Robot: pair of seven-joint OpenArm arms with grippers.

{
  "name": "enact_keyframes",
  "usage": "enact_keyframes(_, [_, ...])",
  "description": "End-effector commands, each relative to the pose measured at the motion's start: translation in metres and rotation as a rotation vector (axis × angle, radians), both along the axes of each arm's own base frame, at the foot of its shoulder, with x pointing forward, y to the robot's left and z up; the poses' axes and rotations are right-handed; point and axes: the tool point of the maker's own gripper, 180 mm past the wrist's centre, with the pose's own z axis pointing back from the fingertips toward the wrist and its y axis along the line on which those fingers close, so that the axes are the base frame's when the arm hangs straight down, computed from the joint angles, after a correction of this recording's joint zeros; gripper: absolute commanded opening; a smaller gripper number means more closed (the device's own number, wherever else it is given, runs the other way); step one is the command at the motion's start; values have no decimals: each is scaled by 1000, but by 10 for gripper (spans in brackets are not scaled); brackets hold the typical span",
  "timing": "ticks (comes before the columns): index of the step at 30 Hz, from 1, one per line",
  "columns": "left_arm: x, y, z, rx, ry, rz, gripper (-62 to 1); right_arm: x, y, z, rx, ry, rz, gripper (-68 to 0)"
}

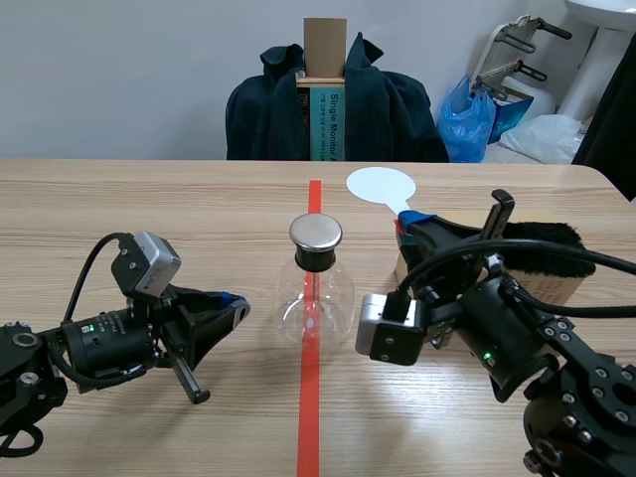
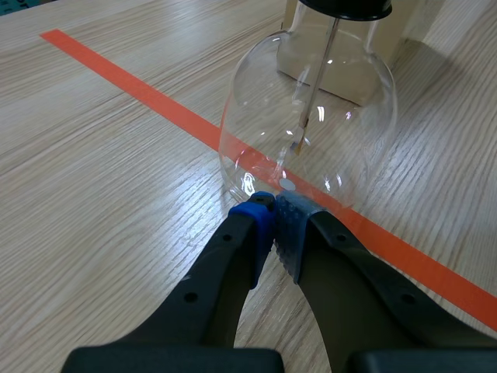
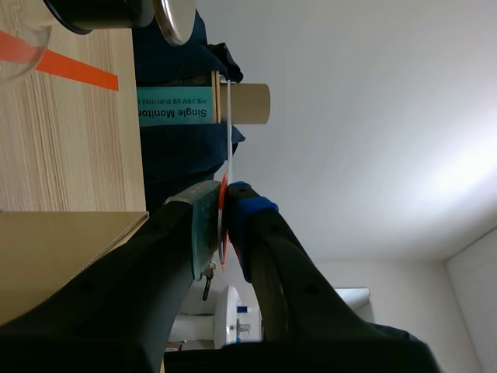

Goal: Do the electroscope experiment.
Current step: 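Bring the plate to the electroscope and point at the metal foil, then move the plate toward and away from the electroscope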

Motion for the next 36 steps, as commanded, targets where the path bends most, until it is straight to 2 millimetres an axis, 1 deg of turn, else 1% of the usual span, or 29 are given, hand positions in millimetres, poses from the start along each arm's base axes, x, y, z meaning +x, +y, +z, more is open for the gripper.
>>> enact_keyframes(1, [6, -2, 13, -27, -37, 2, -581, 4, 0, 14, 4, -46, 17, -667])
enact_keyframes(17, [6, -2, 13, -27, -37, 2, -581, -24, 34, 15, -2, -69, 263, -667])
enact_keyframes(36, [6, -2, 13, -27, -38, 2, -581, -41, 45, 11, -5, -56, 354, -667])
